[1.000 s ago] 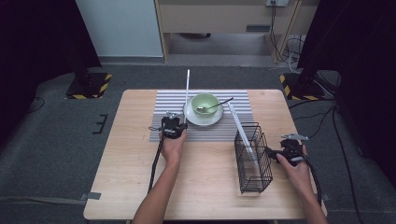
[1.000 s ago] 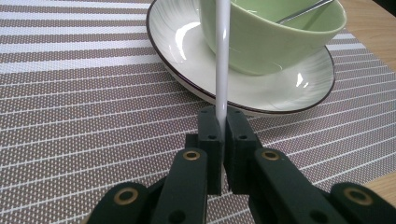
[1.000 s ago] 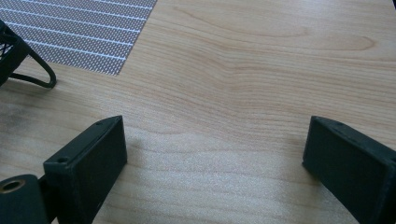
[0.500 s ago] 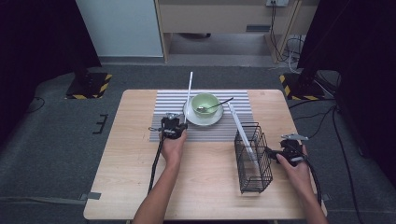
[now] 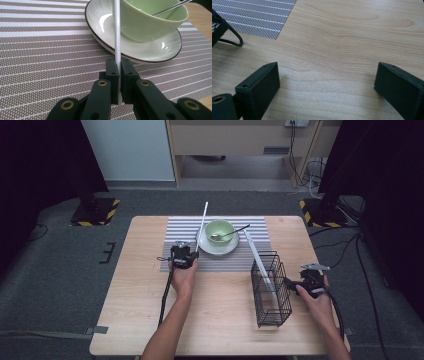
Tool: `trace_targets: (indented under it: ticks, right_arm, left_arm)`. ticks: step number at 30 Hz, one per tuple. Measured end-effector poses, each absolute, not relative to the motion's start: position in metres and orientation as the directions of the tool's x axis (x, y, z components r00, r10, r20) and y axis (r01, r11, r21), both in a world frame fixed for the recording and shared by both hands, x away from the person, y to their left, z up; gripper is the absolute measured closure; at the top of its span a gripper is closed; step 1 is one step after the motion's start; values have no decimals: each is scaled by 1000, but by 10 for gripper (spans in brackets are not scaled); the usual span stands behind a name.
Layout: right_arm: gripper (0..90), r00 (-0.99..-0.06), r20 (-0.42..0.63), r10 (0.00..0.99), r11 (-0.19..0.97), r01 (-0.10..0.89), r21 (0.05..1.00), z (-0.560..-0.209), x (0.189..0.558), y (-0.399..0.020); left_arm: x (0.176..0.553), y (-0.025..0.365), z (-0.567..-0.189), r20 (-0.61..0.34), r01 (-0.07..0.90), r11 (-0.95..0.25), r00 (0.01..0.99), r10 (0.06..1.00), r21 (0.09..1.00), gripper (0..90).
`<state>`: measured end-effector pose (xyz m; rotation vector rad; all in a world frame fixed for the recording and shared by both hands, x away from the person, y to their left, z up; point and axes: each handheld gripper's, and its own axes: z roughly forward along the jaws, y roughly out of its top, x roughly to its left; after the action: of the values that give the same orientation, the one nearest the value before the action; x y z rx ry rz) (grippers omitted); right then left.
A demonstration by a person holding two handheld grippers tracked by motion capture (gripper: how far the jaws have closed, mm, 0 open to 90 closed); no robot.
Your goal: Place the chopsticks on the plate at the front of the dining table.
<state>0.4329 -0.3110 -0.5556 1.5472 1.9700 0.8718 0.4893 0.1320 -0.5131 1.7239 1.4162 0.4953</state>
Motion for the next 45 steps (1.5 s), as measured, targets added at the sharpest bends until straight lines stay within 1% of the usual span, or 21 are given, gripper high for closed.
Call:
trace_targets:
  ticks: [17,35,45]
  right_arm:
    - [60,-246,11,969,159,661,733,-556,433,-311]
    - [60,-251,11,968,163,661,732,-556,433,-311]
    - [60,-251,11,968,163,661,733,-556,433,-311]
  left_arm:
    - [487,134,-518,-198,620,-2,253,947,785,858]
    - [486,132,-520,-188,626,-12,252,949,780,856]
    - [483,124,-522,-167,623,-22,244,955,782,855]
